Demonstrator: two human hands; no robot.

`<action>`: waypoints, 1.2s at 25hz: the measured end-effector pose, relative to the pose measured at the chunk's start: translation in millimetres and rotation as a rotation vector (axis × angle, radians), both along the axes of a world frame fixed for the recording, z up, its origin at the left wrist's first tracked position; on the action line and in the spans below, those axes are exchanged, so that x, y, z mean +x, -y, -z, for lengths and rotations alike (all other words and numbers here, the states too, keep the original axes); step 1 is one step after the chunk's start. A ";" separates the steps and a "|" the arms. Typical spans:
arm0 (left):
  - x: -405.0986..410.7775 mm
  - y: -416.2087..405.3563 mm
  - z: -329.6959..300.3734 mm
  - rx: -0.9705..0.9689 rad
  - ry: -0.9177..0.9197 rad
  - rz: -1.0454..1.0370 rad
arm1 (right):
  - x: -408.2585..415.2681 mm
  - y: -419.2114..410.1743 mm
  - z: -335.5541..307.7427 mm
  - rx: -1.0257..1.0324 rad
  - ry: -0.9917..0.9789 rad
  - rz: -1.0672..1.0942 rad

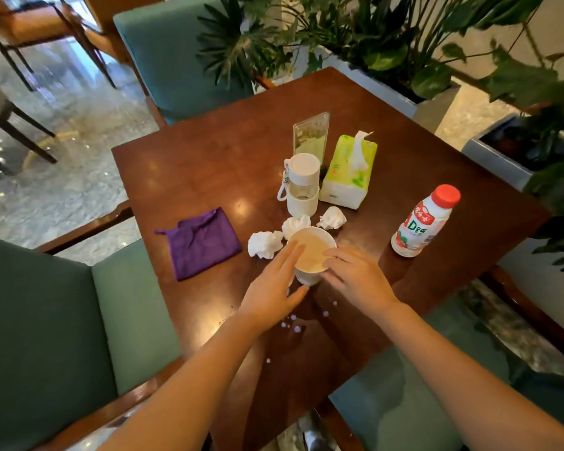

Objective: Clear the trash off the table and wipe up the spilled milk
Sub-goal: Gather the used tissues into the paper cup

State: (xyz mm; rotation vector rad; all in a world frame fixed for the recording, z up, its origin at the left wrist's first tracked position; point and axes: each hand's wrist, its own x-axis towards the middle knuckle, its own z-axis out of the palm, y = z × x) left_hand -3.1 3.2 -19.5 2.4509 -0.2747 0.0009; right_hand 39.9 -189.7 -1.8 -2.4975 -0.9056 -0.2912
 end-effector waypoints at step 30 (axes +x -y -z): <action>-26.8 -96.0 9.4 -0.743 -0.040 -0.737 | 59.0 -133.9 80.3 -0.424 -0.231 -0.015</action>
